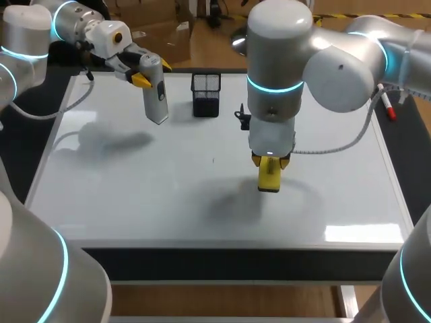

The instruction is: Pick up the inspection probe, press it on each red-marked spot on the whiteboard one by one, put down the probe, pick up the eraser, and wipe off all the red marks.

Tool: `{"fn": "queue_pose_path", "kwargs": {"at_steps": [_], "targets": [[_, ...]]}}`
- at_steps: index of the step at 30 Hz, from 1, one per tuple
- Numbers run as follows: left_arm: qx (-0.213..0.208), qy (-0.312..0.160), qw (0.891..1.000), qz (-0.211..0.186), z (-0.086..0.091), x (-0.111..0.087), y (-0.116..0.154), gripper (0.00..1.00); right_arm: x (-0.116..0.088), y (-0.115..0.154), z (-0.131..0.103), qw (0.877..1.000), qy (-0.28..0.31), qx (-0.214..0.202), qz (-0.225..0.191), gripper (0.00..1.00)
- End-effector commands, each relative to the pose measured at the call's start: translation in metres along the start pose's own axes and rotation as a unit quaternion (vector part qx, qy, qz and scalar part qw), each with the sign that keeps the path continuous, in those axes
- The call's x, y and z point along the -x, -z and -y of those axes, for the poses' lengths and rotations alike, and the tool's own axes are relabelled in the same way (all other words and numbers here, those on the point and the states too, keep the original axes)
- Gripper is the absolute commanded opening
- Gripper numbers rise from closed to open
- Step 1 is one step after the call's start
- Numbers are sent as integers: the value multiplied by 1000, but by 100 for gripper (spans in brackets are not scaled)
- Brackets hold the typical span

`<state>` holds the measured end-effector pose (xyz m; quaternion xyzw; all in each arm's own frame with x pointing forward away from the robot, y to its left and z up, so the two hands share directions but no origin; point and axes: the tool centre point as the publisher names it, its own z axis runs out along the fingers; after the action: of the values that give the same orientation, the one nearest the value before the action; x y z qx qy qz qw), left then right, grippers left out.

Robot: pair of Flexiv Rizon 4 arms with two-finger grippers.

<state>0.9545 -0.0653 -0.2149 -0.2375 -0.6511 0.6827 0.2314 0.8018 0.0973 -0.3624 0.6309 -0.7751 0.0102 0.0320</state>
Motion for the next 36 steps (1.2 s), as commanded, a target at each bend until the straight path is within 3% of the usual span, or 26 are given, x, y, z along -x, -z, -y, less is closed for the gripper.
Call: {"fn": "queue_pose_path", "kwargs": {"at_steps": [1,5,8,19,36], "targets": [[-1,1,1000,-7,0,4,5,0,-2,1,0,1000,1,-1,0,0],[-1,1,1000,-7,0,4,5,0,-2,1,0,1000,1,-1,0,0],[-1,1,1000,-7,0,4,5,0,1,1,16,1000,14,0,-2,0],[-1,1,1000,-7,0,4,5,0,11,4,100,999,49,-14,-1,0],[-1,1,1000,-7,0,4,5,0,40,-16,216,996,87,16,23,0]]}}
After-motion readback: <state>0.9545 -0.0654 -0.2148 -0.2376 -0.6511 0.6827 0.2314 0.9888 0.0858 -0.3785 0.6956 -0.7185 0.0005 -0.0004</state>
